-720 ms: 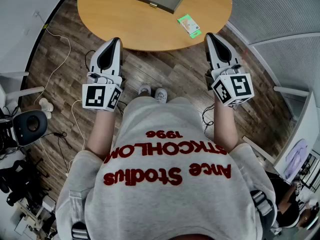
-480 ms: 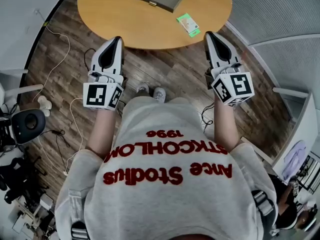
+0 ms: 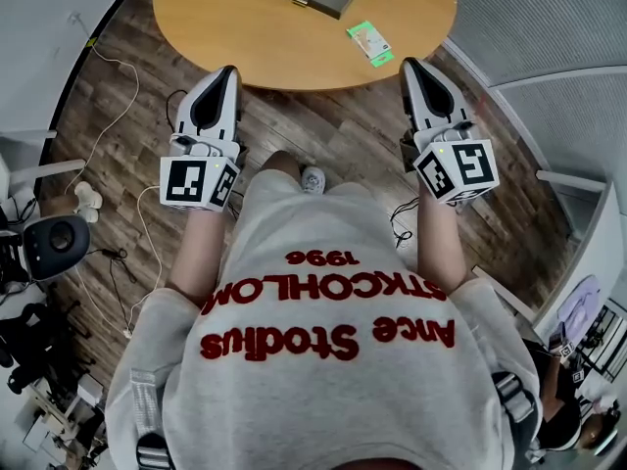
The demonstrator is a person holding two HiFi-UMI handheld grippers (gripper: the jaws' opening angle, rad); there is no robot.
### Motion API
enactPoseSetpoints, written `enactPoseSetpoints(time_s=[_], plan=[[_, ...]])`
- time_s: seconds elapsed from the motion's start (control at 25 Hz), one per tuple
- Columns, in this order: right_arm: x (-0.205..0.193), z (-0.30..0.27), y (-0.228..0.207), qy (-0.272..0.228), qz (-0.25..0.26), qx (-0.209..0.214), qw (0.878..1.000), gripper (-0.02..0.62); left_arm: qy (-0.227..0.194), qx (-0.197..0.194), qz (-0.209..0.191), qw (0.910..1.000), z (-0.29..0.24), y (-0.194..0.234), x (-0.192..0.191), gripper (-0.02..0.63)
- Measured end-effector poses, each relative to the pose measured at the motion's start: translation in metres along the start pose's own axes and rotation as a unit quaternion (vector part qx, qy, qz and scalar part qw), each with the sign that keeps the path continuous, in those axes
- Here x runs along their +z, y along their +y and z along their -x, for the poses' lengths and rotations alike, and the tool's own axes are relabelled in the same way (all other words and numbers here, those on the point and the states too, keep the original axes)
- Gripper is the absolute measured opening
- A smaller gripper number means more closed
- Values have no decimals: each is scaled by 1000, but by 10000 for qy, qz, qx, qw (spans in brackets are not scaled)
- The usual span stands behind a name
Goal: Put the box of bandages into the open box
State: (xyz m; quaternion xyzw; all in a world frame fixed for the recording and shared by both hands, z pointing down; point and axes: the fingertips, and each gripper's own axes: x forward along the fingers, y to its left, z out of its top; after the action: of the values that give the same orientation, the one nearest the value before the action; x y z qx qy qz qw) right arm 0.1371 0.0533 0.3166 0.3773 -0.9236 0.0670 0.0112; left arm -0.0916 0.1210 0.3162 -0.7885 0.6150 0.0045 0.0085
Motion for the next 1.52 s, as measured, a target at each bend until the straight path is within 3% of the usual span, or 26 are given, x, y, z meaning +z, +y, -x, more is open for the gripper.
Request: enactPoseSetpoints(time_s=[0.36,0.88,1.2,1.52], plan=[[-6,-13,-15,56,-111,-277,9995,8,-38,-66,61,10000,-26,22,-6,3],[32,-110,-56,-277,-75,-702,9971,8,-216,-680,99,9974,-141,86,8,3],[32,-134,-85,-441,-367,-1114,9921,8,-195,-1013,64,9946,-190,105,10,3],[33,-146,-98,-279,-240,-871,9955,8,-167,-958,258,9949,-208,100,4,3]])
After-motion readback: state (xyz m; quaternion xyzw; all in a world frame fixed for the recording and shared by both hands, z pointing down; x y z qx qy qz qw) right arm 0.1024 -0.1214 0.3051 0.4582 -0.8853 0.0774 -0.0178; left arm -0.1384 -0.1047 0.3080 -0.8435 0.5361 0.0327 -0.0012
